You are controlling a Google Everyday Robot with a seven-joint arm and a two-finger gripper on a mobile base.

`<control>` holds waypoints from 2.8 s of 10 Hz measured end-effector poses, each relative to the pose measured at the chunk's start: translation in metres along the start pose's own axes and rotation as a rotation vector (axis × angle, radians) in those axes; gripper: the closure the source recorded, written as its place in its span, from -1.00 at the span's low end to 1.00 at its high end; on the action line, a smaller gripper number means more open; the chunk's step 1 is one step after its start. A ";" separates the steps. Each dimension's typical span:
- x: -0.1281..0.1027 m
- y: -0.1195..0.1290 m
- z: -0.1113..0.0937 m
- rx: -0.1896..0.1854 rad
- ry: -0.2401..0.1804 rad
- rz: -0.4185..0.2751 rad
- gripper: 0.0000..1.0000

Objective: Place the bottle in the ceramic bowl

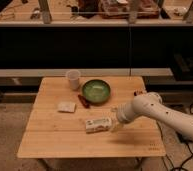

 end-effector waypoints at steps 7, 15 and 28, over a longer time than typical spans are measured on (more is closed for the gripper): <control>0.000 0.000 0.000 0.000 0.000 0.000 -0.38; 0.000 0.000 0.000 0.000 -0.002 -0.003 -0.38; 0.014 -0.004 0.049 0.008 -0.069 -0.008 -0.38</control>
